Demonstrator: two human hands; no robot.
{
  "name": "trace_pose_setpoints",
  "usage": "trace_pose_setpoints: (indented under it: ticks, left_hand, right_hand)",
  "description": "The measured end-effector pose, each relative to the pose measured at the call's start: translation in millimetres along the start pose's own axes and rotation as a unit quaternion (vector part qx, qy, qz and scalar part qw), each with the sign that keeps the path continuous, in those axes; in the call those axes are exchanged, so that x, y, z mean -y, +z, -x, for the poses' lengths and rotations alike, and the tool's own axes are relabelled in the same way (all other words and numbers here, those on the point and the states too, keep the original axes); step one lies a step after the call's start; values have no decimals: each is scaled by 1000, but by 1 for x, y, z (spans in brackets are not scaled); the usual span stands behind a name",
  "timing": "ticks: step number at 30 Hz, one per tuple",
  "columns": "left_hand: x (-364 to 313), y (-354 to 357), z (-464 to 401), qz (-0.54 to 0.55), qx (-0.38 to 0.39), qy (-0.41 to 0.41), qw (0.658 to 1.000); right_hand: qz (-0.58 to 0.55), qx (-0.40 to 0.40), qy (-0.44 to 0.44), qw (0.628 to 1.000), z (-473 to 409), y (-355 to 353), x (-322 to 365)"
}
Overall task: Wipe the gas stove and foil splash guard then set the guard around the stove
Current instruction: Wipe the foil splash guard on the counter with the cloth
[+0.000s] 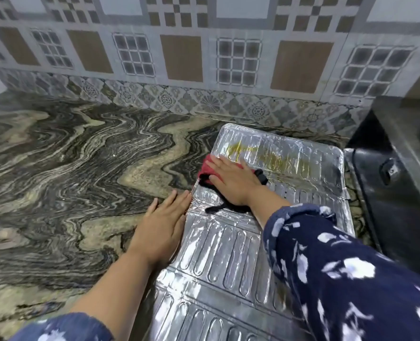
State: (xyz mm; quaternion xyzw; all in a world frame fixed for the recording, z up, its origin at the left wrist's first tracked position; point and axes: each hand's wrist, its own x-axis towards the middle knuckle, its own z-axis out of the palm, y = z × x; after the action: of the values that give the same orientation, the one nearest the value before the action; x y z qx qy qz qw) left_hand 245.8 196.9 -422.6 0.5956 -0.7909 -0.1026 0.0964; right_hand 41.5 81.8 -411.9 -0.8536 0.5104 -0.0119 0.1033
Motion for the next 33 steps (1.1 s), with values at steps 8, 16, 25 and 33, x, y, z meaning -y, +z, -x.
trace_pose_setpoints:
  ticks: [8,16,25,33]
  left_hand:
    - [3,2,0,15,-12,0,1000]
    - [2,0,1,10,-15,-1,1000]
    - [1,-5,-2,12,2,3,1000]
    - [18,-19,11,-78,59,20,995]
  right_hand:
    - [4,-7,99,995,-54,-18,-53]
    - [-6,-18,283,959,-43,-14,-63]
    - [-165,-101,236,952,21,-30,-44]
    - [-48,-20,90,995,82,0,27]
